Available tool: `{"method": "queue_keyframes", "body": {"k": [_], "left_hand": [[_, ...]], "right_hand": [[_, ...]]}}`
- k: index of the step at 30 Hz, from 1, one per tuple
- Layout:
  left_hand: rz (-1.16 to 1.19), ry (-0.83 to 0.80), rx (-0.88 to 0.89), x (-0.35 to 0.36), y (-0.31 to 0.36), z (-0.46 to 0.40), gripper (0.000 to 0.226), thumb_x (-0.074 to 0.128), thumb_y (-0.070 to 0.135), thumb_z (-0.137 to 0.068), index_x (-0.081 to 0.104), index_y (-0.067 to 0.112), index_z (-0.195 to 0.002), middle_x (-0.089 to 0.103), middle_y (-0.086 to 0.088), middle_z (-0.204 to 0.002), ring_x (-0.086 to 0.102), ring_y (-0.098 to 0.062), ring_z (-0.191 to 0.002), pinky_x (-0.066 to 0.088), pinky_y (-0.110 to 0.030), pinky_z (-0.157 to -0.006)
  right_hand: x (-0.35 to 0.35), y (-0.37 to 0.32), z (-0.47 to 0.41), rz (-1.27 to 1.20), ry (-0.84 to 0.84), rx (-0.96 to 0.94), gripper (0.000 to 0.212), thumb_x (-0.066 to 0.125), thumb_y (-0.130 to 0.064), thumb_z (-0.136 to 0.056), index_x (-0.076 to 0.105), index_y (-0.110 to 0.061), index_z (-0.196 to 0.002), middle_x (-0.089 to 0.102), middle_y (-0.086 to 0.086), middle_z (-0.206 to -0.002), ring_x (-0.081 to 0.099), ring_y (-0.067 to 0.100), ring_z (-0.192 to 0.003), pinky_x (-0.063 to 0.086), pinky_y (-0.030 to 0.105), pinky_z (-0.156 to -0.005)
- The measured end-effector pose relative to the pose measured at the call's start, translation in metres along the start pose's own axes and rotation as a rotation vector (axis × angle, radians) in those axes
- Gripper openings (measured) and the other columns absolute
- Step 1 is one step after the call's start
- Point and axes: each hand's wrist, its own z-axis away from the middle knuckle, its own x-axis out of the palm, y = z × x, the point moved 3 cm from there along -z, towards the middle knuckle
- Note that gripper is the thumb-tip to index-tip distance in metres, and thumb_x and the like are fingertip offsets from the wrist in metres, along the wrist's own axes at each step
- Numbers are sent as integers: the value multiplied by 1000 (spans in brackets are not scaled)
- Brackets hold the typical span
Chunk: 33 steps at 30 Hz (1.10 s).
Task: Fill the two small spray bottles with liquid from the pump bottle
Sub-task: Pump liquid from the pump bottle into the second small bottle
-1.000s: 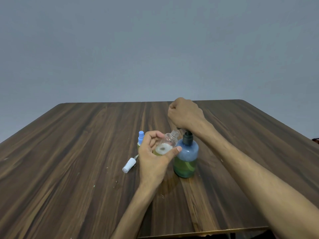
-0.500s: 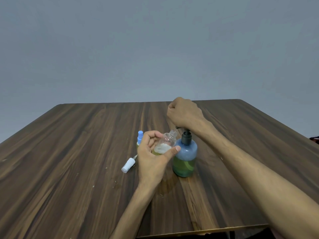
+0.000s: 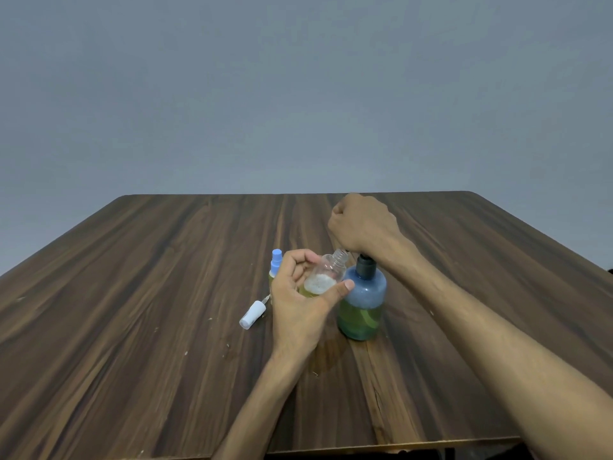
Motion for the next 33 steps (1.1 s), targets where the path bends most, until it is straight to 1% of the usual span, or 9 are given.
{"method": "queue_keyframes", "body": {"k": [3,8,12,16,21,24,27,31,33], "left_hand": [[6,4,6,-1,0,0,52,97,3,-66,64,14,-103,75,-7,-103,75,-22,-101,62,-43,-91],[8,8,-4,1,1,0,53,97,10,-61,64,14,-103,75,-6,-101,74,-24,-101,62,-45,-92],[16,16,-5,1,1,1,52,95,13,-60,64,16,-102,76,-2,-101,74,-19,-102,61,-42,-93],[5,13,-9,1,1,0,52,97,4,-63,64,14,-102,76,0,-100,75,-18,-100,60,-34,-89],[-3,14,-1,-1,0,1,52,98,4,-64,65,16,-102,75,-4,-101,74,-21,-100,62,-45,-92],[-12,11,-4,0,1,0,52,98,2,-65,65,16,-102,76,-1,-101,74,-21,-101,62,-46,-93],[-11,16,-12,0,1,1,53,98,8,-62,64,18,-101,76,0,-101,74,-21,-101,62,-47,-94],[-5,21,-6,1,3,1,52,97,12,-60,64,19,-100,76,-2,-102,74,-21,-101,61,-51,-95],[-17,25,-6,2,3,1,52,96,15,-59,64,20,-100,75,-3,-102,74,-24,-101,61,-52,-94]], "right_hand": [[-7,-3,-4,-34,25,-33,26,46,-11,-85,46,-17,-59,54,-1,-59,59,26,-63,46,33,-56],[3,1,0,6,-42,3,27,47,-14,-86,43,-17,-59,48,-1,-62,45,27,-67,29,31,-52],[-5,-2,-3,-36,4,-3,24,46,-13,-84,47,-16,-60,56,0,-63,58,31,-71,37,31,-57],[0,3,1,-27,-15,27,28,46,-12,-85,43,-15,-58,50,-1,-63,44,26,-64,29,31,-52],[-6,0,-3,-68,19,15,24,45,-13,-86,50,-16,-63,61,1,-64,61,28,-68,40,31,-58],[1,3,1,-32,-11,41,27,46,-14,-88,48,-16,-61,56,-1,-66,50,26,-66,36,32,-58],[-3,1,1,-24,1,34,24,47,-15,-88,55,-16,-66,60,0,-69,53,28,-71,37,32,-63],[-4,1,-1,-22,49,34,26,46,-14,-89,49,-17,-63,57,0,-68,51,26,-67,33,31,-57],[0,3,1,-4,20,52,27,48,-16,-90,51,-18,-63,57,0,-71,52,27,-71,36,32,-62]]}}
